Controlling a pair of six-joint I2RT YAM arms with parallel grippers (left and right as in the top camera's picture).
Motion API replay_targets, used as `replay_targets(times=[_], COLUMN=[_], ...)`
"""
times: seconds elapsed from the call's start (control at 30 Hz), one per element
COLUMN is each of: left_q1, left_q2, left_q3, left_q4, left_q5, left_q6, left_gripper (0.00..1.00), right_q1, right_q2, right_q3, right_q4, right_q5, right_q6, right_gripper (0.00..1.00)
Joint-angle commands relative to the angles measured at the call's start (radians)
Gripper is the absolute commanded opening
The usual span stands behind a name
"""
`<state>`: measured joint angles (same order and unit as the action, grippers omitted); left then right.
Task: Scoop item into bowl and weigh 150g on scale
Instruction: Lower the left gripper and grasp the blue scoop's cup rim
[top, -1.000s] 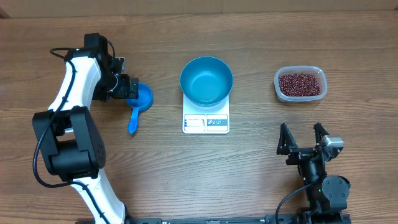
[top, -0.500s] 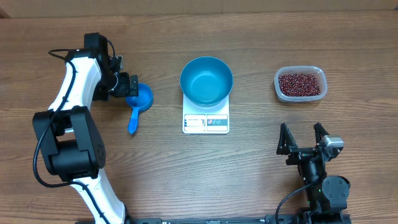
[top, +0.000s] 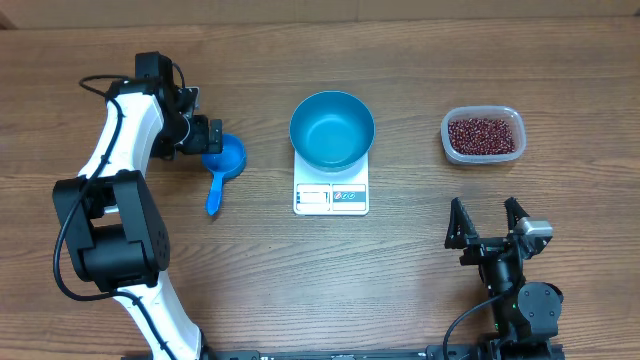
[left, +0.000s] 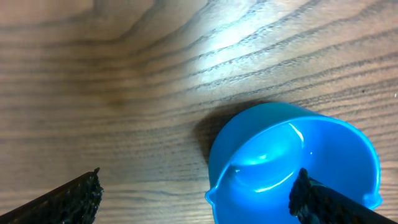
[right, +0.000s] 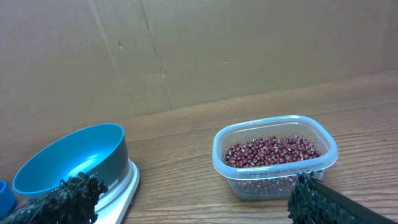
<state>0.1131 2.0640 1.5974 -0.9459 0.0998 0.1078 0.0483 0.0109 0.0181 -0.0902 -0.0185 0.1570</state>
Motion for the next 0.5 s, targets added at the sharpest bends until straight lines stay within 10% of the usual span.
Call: replay_targets(times=[0.0, 0.47], left_q1=[-0.006, -0.023], left_q2=[0.01, 0.01], left_q3=[-0.008, -0.008], left_q4=[0.018, 0.058], left_q5=[-0.007, -0.006], left_q6=[0.121, 0.158], left_gripper=[1.0, 1.0], right_q1=[0.007, 0.007], right_q2=[-0.008, -0.008], right_q3=[-0.01, -0.01], right_q4=[0.006, 0.006], right_q5=[0.006, 0.006], right_q6=[-0.005, -0.005], right_gripper=[1.0, 1.0])
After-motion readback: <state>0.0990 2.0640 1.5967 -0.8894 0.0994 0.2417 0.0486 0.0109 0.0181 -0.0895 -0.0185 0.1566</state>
